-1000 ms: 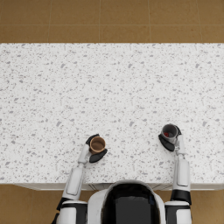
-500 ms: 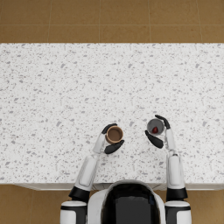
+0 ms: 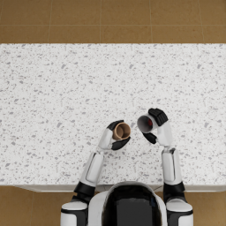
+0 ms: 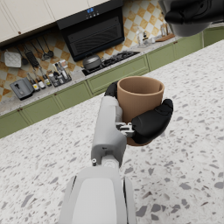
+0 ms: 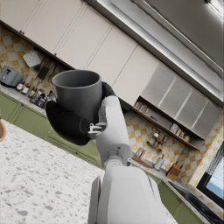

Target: Pick up two cups and pour the berry on the right into the cup on the left

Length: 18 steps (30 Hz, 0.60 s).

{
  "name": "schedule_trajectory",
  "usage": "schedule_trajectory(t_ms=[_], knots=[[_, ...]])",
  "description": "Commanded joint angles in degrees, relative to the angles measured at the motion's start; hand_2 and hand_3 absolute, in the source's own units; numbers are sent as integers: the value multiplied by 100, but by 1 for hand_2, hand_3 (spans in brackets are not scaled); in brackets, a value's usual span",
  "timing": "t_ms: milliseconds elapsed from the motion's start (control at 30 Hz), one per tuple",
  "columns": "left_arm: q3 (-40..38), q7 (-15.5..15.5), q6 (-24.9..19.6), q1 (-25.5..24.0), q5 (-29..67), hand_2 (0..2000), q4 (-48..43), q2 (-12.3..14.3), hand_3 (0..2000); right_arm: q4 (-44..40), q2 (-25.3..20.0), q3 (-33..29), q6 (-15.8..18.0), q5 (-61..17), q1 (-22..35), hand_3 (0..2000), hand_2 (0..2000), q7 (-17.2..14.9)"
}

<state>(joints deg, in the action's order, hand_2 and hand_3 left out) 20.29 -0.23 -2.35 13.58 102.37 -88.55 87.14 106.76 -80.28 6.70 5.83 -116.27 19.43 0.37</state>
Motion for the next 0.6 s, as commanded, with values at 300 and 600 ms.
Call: schedule_trajectory(t_ms=[300,600], knots=[[27,-1,3,151,15,2000,263,109,1280,493,-186,278,16,-1652,271,1280,2000,2],[22,2,-5,324,16,2000,381,220,1280,509,-238,317,43,-3307,242,1280,2000,6]])
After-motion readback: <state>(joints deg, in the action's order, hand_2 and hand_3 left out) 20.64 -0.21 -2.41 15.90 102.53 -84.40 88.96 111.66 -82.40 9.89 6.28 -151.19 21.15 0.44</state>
